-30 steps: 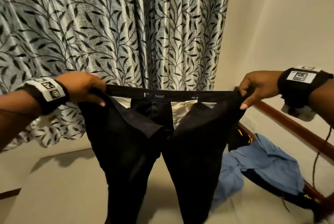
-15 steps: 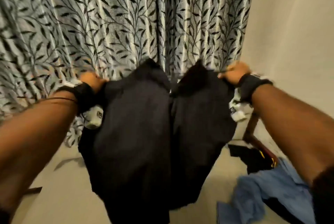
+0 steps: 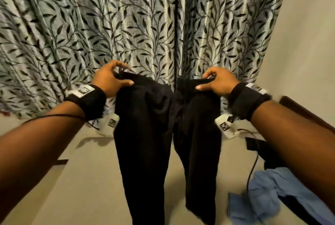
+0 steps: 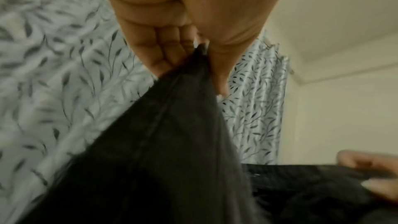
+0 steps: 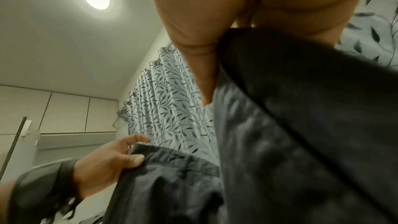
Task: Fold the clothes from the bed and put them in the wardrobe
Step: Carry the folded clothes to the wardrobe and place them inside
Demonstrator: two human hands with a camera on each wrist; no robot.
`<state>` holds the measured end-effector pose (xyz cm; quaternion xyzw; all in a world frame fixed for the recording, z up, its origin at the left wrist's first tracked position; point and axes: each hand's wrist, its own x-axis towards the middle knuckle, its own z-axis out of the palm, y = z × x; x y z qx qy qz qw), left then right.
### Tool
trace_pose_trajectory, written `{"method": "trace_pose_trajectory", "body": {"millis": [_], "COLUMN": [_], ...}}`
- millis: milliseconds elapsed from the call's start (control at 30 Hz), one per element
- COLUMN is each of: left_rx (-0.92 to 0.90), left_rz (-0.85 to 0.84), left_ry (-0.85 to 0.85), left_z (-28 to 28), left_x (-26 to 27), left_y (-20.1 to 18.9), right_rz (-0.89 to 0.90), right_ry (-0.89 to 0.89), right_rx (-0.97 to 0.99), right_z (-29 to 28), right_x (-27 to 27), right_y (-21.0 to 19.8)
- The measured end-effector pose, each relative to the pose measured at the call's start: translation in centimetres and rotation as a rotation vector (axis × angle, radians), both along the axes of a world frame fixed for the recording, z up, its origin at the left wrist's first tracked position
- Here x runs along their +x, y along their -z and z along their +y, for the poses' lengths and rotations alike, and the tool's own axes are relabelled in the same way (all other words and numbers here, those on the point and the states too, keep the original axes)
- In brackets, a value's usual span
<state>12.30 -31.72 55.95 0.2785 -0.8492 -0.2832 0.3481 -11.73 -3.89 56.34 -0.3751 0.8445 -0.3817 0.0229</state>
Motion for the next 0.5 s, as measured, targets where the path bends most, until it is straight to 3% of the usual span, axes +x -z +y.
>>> {"method": "trace_pose_trajectory", "body": {"millis": [100, 233, 300, 367, 433, 500], "left_rx": [0.026, 0.087, 0.044, 0.005, -0.059, -0.101], "left_rz": [0.054, 0.129, 0.101, -0.039, -0.201, -0.217], "left_ry": [0.056, 0.146, 0.156, 0.204, 0.177, 0.174], "left_z": [-3.4, -6.0, -5.4, -4.3, -3.4, -2.8], "left_x": [2.8, 5.1, 5.7, 6.4, 7.5, 9.1], "left_y": [0.4, 2.1, 2.0, 1.9, 1.2, 0.3], "right_rz": [0.025, 0.072, -0.039, -0.211, -0.346, -0.282], "right_ry": [0.129, 0.201, 0.121, -0.051, -0.198, -0.3], "right_rx": [-0.047, 0.043, 0.0, -0.04, 0.084, 0.269], "right_z": [1.1, 1.5, 1.3, 1.5, 2.8, 5.0], "right_x": [-1.7, -1.8, -1.2, -0.9, -0.5, -0.5], "right_y": [-0.8, 0.3, 0.6, 0.6, -0.3, -1.4]}}
